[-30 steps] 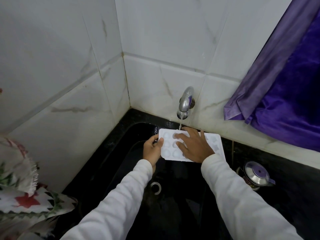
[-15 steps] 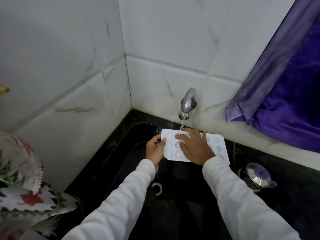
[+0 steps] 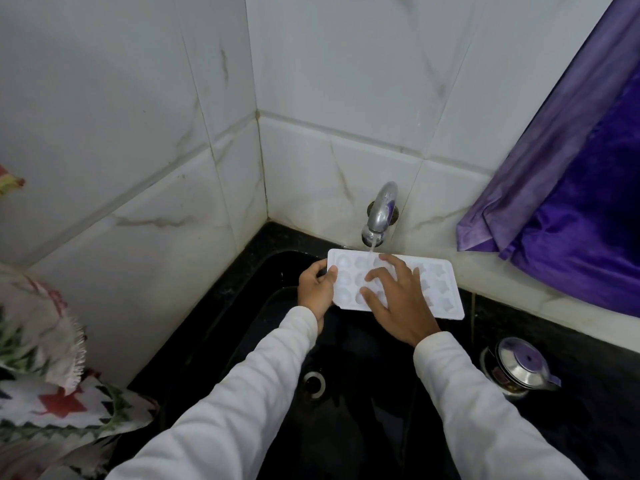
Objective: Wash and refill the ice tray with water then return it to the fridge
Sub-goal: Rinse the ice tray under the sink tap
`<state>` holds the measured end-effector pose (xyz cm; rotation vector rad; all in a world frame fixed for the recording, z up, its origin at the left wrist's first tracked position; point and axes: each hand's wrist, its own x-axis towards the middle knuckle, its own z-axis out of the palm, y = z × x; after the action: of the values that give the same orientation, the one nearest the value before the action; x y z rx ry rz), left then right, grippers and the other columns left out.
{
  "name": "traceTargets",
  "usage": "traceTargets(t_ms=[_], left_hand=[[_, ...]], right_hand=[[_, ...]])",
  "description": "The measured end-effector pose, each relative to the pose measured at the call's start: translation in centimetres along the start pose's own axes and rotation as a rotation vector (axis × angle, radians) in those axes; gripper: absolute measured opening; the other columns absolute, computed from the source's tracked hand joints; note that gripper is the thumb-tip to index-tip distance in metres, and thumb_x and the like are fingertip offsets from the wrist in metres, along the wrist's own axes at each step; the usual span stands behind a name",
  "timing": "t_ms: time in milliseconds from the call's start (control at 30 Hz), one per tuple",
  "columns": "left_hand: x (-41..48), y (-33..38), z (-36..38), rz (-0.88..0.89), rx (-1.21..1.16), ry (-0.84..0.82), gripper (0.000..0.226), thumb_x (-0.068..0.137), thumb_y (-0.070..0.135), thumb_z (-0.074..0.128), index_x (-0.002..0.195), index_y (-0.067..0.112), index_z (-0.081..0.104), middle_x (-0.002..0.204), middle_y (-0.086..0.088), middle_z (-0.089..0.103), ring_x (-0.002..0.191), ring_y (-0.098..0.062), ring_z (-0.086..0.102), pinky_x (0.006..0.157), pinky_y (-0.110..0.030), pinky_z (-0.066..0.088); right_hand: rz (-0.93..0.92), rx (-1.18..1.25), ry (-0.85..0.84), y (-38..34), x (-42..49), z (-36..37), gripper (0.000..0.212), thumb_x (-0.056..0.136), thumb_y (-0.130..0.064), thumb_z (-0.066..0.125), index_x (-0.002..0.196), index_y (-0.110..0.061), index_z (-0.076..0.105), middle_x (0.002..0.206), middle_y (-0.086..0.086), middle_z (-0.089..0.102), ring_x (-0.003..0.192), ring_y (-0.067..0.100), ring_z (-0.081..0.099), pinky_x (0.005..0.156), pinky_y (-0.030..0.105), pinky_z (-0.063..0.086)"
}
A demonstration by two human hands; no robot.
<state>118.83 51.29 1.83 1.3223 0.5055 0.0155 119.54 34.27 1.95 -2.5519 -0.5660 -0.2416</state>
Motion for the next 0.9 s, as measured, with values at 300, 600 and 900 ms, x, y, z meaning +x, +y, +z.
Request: traceTargets(t_ms=[300, 600, 900], left_hand=[[0.48, -0.16, 0.54, 0.003, 0.063, 0.021, 0.023, 0.102, 0.017, 0.053, 0.123, 0.016, 0.064, 0.113, -0.005, 0.07, 0.102, -0.022, 0.069, 0.092, -0.044, 0.059], [0.64, -0.29, 0.67, 0.02, 0.084, 0.033, 0.017, 0.101, 0.014, 0.052, 0.106, 0.023, 0.065, 0.105, -0.001, 0.07, 0.101, -0.022, 0.069, 0.093, -0.042, 0.058], [0.81, -0.54, 0.34, 0.001, 0.085, 0.039, 0.02, 0.101, 0.017, 0.052, 0.117, 0.017, 0.065, 0.109, -0.004, 0.071, 0.102, -0.023, 0.069, 0.094, -0.045, 0.058]], right_hand=[[-0.034, -0.114, -0.007, 0.1, -0.17, 0.35, 0.047, 0.092, -0.063, 0.043, 0.113, -0.029, 0.067, 0.15, 0.011, 0.042, 0.141, 0.032, 0.035, 0.115, 0.067, 0.012], [-0.009, -0.114, -0.004, -0.14, -0.32, 0.86, 0.053, 0.092, -0.067, 0.037, 0.117, -0.029, 0.065, 0.151, 0.01, 0.039, 0.145, 0.03, 0.03, 0.115, 0.069, 0.013], [0.006, -0.038, -0.072, -0.1, -0.15, 0.85, 0.081, 0.079, -0.089, 0.025, 0.121, -0.029, 0.062, 0.157, 0.007, 0.03, 0.148, 0.027, 0.022, 0.117, 0.067, 0.006]])
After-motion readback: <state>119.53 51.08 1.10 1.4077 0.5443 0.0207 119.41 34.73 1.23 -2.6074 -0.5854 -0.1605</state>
